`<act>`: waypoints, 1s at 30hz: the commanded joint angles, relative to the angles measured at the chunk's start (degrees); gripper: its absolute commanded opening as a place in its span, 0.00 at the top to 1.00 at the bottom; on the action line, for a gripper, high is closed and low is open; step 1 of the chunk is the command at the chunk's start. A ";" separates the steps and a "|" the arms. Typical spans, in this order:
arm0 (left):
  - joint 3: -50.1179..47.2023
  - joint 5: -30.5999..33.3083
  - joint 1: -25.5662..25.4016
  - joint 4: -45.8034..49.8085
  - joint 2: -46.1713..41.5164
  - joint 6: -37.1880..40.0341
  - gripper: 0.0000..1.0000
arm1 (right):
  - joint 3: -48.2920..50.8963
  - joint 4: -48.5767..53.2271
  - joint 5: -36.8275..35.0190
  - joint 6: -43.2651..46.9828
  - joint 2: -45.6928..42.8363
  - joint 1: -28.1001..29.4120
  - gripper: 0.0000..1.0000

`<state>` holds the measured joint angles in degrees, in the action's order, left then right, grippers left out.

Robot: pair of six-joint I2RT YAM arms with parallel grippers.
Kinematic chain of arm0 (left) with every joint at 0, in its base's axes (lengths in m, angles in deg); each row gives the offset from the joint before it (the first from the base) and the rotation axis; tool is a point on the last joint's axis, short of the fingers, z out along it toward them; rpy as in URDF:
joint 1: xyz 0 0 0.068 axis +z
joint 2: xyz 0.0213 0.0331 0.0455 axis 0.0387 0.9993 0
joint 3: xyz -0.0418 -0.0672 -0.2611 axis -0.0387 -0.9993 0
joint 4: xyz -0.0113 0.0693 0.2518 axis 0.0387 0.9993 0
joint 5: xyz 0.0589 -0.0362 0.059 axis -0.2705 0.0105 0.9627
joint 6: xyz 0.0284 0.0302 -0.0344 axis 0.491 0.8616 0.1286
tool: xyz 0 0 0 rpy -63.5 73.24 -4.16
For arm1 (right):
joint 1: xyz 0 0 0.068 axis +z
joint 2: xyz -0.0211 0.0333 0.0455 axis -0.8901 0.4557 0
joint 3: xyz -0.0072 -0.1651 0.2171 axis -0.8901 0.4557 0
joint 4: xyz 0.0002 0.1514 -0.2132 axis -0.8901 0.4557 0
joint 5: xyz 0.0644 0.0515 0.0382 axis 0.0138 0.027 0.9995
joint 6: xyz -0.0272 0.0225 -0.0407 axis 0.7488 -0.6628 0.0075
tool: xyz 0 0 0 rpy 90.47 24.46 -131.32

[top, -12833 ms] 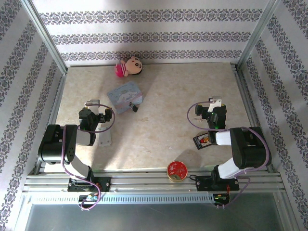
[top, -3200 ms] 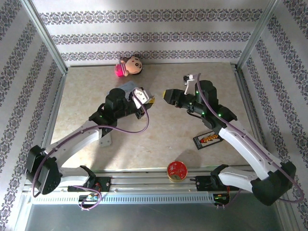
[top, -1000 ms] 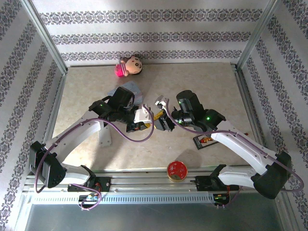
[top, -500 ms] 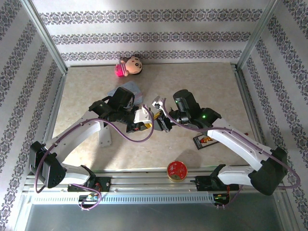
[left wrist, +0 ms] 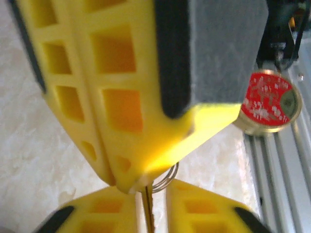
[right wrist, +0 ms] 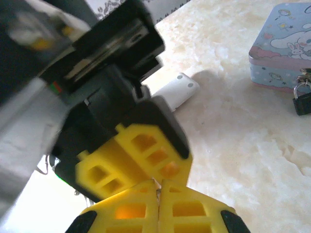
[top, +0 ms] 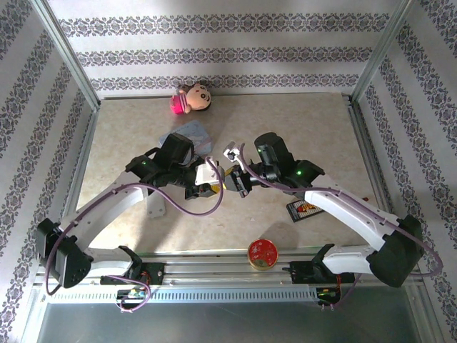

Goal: Unlock a padlock with a key

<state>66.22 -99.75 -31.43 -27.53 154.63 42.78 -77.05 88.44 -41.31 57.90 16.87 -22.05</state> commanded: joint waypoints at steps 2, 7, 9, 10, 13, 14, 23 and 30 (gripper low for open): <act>-2.64 0.05 0.25 -7.46 -3.80 -4.27 0.56 | 5.57 -9.68 -0.52 -5.77 -4.89 -2.86 1.00; -7.20 2.52 0.69 -16.79 -7.38 -11.68 0.08 | 13.31 -19.62 -3.68 -14.01 -10.80 -6.88 1.00; -9.19 4.63 0.69 -21.47 -8.65 -15.94 0.02 | 15.64 -21.84 -6.38 -16.04 -12.87 -7.97 1.00; -10.52 5.67 0.68 -24.58 -9.31 -18.84 0.01 | 16.79 -23.03 -7.89 -17.26 -14.03 -8.58 1.00; -13.29 8.72 0.69 -32.66 -10.40 -27.55 0.01 | 19.04 -26.11 -9.76 -20.75 -16.08 -10.78 1.00; -14.10 10.40 0.65 -35.42 -10.59 -31.20 0.01 | 19.55 -27.13 -9.68 -21.99 -16.53 -11.57 1.00; -15.40 21.57 0.69 -44.97 -9.27 -51.03 0.01 | 23.25 -35.74 -11.98 -28.92 -18.13 -13.50 1.00; -18.27 20.45 1.16 -51.11 -9.99 -58.66 0.01 | 25.17 -40.66 -12.31 -32.02 -17.25 -13.68 1.00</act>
<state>49.22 -79.51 -31.04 -72.71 145.14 -9.50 -52.70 53.05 -52.52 28.52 -0.31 -35.40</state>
